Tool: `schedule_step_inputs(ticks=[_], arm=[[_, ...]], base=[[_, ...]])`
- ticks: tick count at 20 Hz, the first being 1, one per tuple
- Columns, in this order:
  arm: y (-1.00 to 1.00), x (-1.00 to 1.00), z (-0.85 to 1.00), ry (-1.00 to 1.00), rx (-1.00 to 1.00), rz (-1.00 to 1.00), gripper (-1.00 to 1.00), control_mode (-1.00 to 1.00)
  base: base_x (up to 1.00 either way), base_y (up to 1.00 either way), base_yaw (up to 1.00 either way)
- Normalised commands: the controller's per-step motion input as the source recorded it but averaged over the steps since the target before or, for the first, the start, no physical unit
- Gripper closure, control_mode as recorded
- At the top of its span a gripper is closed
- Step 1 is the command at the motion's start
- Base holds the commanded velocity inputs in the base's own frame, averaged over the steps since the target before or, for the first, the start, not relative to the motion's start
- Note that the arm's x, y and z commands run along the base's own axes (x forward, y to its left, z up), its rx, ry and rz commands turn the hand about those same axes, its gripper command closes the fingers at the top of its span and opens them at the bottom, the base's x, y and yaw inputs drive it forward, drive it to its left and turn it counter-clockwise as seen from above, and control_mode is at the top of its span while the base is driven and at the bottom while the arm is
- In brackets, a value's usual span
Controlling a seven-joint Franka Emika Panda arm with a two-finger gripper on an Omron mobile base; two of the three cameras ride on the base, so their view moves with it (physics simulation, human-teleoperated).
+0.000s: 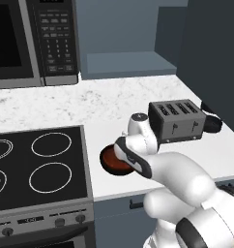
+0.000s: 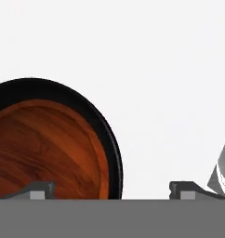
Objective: Pick up the bowls on the counter and stack them on top of one another in the open cabinet. Place the smaller bowl on top of the larger bowl.
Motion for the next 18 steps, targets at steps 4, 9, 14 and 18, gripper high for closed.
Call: schedule_step_inputs(ticks=[4, 9, 14, 18], arm=[[-0.26, -0.2, 0.02, 0.0, 0.05, 0.27, -1.0, -1.0], [0.0, -0.01, -0.02, 0.0, 0.0, 0.15, -1.0, -1.0], [-0.08, 0.01, -0.06, 0.0, 0.0, 0.01, -1.0, -1.0], [0.0, 0.32, -0.19, 0.0, 0.0, 0.0, -1.0, -1.0]], base=[[0.0, 0.0, 0.0], [0.0, 0.0, 0.0], [0.0, 0.0, 0.0], [0.0, 0.0, 0.0]])
